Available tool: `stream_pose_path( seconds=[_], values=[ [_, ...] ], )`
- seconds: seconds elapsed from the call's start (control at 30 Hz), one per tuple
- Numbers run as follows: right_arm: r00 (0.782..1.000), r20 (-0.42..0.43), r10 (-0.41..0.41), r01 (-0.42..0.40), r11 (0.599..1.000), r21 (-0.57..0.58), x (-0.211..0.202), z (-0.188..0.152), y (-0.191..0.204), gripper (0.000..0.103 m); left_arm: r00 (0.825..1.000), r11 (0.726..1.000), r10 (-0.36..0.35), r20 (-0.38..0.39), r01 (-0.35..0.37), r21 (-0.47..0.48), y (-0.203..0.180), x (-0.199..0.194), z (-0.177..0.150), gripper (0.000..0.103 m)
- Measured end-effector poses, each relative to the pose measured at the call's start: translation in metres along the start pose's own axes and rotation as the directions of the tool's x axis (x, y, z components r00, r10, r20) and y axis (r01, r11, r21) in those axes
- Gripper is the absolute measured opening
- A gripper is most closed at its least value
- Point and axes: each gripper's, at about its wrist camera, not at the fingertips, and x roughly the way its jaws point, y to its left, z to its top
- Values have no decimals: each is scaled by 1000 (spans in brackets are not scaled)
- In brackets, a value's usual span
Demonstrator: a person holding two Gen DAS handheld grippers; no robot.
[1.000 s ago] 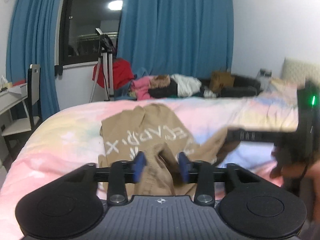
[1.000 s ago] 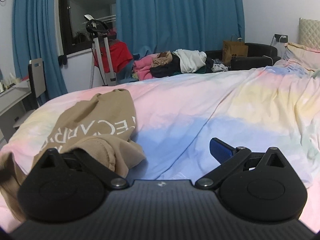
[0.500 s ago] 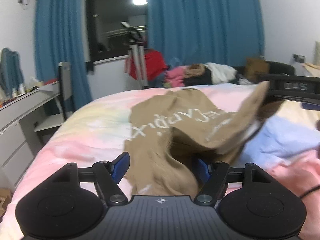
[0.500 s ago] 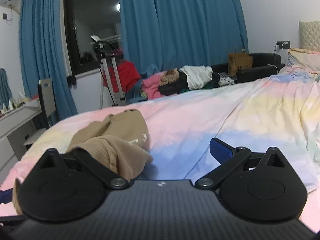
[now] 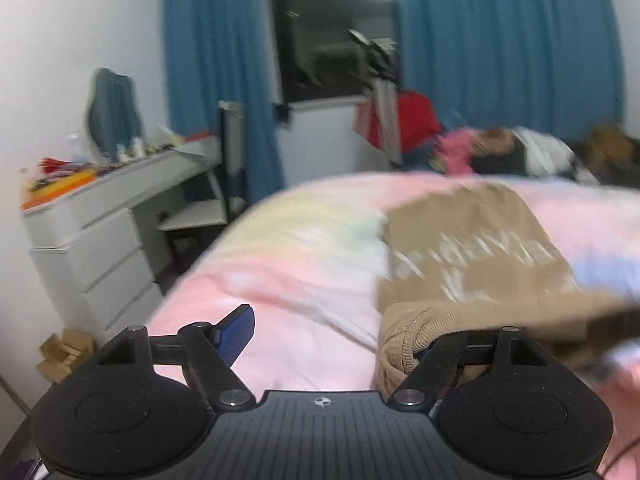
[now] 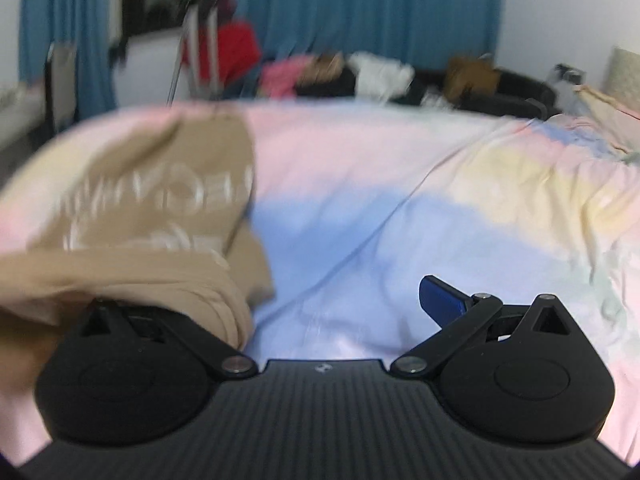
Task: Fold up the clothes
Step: 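Raise the shirt high with both grippers and shake it out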
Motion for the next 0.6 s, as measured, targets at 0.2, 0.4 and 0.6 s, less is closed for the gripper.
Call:
stream_pose_path(
  seconds=[0.2,0.4,0.6],
  values=[
    [983,172,-59,52,997,48,-20,7,-4,103,992,997,-9,127,19,-79,9,-16,10,84],
    [891,442,-102,47,990,133,-82,64,-16,103,929,979,30,368,47,-198,14,-65,62,86],
    [796,596,-106,-5,983,181,-162,152,-30,103,840,966,70,537,79,-248,26,-128,156,86]
  ],
)
